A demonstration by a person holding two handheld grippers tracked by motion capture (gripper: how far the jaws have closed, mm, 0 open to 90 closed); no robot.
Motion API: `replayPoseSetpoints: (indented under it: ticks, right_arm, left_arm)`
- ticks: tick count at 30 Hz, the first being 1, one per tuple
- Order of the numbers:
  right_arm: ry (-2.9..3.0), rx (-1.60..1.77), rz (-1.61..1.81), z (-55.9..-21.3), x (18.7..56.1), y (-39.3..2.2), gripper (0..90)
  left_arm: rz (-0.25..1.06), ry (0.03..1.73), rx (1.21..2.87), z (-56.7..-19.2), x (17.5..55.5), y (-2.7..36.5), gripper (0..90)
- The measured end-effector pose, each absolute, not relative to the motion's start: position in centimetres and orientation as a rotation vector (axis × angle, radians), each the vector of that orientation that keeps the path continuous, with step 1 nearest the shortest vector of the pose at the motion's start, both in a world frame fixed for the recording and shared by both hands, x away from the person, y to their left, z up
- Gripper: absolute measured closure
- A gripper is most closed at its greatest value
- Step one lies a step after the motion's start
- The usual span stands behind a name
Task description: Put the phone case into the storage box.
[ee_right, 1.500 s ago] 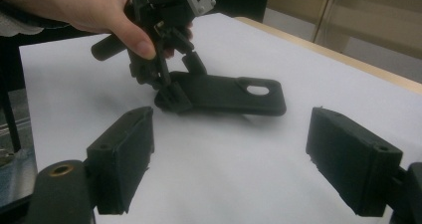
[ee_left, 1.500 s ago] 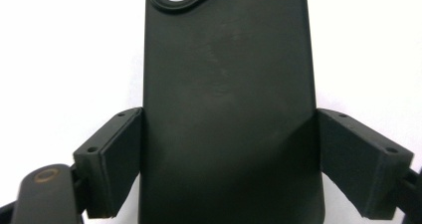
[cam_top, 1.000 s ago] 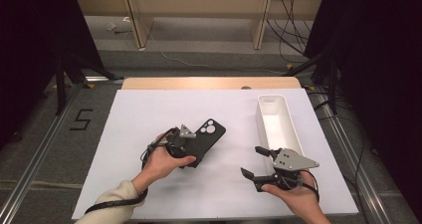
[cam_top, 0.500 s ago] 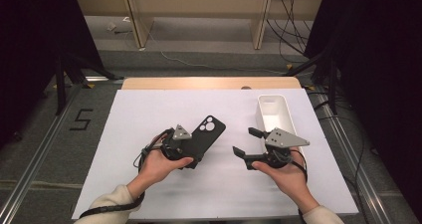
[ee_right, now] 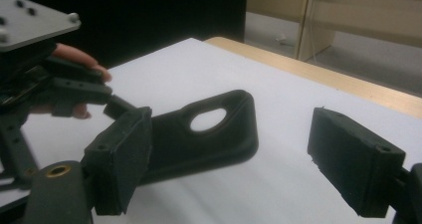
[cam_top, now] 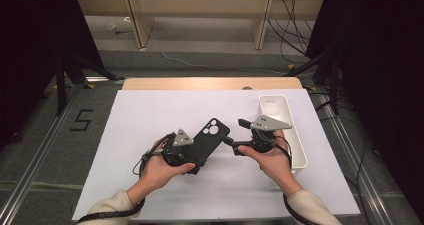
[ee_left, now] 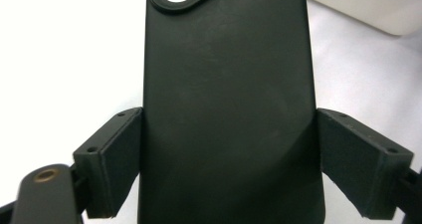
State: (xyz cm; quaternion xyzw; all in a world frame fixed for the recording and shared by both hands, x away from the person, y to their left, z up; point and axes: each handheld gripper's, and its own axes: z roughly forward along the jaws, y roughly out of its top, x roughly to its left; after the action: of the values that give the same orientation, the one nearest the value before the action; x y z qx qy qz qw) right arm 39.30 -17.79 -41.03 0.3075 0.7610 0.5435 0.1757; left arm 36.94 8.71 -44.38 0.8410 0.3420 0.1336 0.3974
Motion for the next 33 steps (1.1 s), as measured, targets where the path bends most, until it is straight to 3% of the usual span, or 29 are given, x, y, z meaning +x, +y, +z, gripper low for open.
replayPoseSetpoints:
  ticks: [22,33]
  right_arm:
    - [2.157,0.999,1.558,-41.8,42.4,-15.8,20.7]
    - [2.172,1.044,1.566,-42.5,43.0,-15.2,25.7]
  left_arm:
    - [0.363,0.813,2.107,-44.1,35.9,7.6,14.6]
    - [0.365,0.804,2.108,-44.0,35.7,7.4,14.6]
